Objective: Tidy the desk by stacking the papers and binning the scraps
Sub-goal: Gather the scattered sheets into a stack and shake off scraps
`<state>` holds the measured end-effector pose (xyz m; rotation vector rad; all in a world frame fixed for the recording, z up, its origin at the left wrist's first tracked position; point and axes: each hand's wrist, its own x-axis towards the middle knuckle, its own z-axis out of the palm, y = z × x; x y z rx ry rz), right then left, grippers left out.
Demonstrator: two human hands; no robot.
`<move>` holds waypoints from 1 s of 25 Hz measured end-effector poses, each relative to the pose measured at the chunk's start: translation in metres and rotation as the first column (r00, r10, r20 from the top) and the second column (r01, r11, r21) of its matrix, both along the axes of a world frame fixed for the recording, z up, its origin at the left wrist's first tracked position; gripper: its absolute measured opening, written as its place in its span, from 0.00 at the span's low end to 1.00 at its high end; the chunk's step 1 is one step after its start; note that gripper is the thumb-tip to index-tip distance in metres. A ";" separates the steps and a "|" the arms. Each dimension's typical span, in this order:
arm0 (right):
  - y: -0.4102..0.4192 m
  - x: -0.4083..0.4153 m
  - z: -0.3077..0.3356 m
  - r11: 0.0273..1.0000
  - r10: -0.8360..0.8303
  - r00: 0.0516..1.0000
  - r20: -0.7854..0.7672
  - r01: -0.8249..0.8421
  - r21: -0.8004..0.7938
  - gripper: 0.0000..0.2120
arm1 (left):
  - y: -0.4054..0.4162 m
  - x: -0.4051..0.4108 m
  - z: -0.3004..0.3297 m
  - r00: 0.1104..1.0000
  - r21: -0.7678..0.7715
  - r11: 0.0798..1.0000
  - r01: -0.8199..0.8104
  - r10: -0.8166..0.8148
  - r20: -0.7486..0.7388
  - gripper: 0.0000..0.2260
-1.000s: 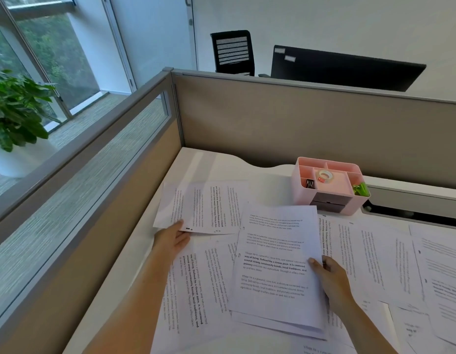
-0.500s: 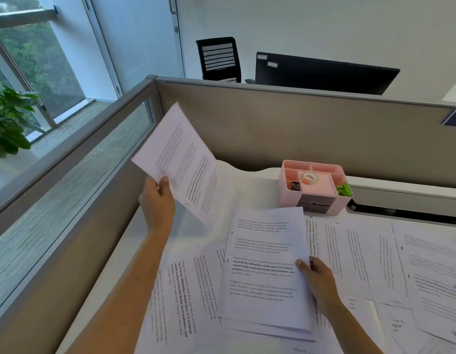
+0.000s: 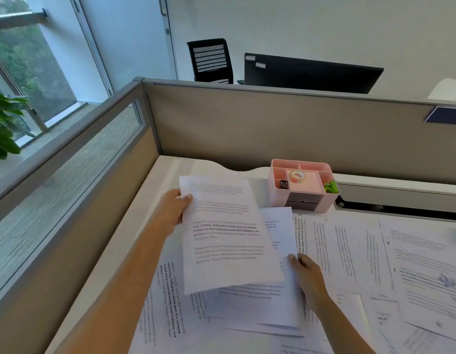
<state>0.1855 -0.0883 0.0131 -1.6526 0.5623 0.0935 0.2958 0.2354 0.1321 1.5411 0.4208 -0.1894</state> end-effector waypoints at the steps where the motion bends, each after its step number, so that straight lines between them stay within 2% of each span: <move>1: -0.001 0.000 0.000 1.000 -0.006 1.000 0.012 0.006 0.009 0.12 | -0.009 0.000 -0.016 0.998 0.065 0.998 0.013 -0.009 -0.060 0.08; 3: -0.002 -0.001 0.000 0.997 -0.036 0.999 0.007 0.035 0.076 0.17 | -0.029 -0.004 -0.042 0.992 0.185 0.982 0.044 -0.021 -0.123 0.06; 6: -0.004 0.002 0.005 0.989 -0.072 0.995 -0.065 0.080 0.125 0.25 | -0.053 -0.010 -0.065 0.991 0.393 0.914 0.104 -0.064 -0.115 0.09; 8: -0.005 0.003 0.006 0.988 -0.059 0.996 -0.070 0.069 0.142 0.23 | -0.061 -0.010 -0.077 0.989 0.584 0.798 0.150 -0.119 -0.091 0.16; 10: -0.006 0.003 0.006 0.989 -0.018 0.998 -0.066 0.028 0.148 0.17 | -0.065 -0.010 -0.085 0.983 0.686 0.706 0.176 -0.165 -0.083 0.19; 13: -0.010 0.003 0.004 0.987 0.063 0.995 -0.080 -0.051 0.150 0.24 | -0.064 -0.010 -0.093 0.975 0.711 0.674 0.199 -0.209 -0.074 0.16; 15: -0.010 0.002 0.008 0.983 0.080 0.994 -0.069 -0.067 0.173 0.20 | -0.060 -0.011 -0.094 0.977 0.705 0.684 0.186 -0.202 -0.062 0.14; 19: -0.012 0.002 0.007 0.982 0.093 0.995 -0.040 -0.085 0.169 0.17 | -0.057 -0.013 -0.092 0.972 0.678 0.706 0.205 -0.231 -0.053 0.19; 21: -0.011 0.001 0.007 0.977 0.107 0.994 -0.021 -0.101 0.188 0.12 | -0.069 -0.015 -0.092 0.964 0.667 0.708 0.232 -0.259 -0.060 0.20; 23: -0.009 0.000 0.005 0.978 0.106 0.994 -0.009 -0.103 0.184 0.10 | -0.081 -0.018 -0.094 0.966 0.648 0.727 0.227 -0.252 -0.054 0.18; 25: -0.008 0.000 0.002 0.986 0.091 0.996 -0.004 -0.090 0.142 0.09 | -0.086 -0.021 -0.093 0.969 0.657 0.725 0.209 -0.243 -0.040 0.12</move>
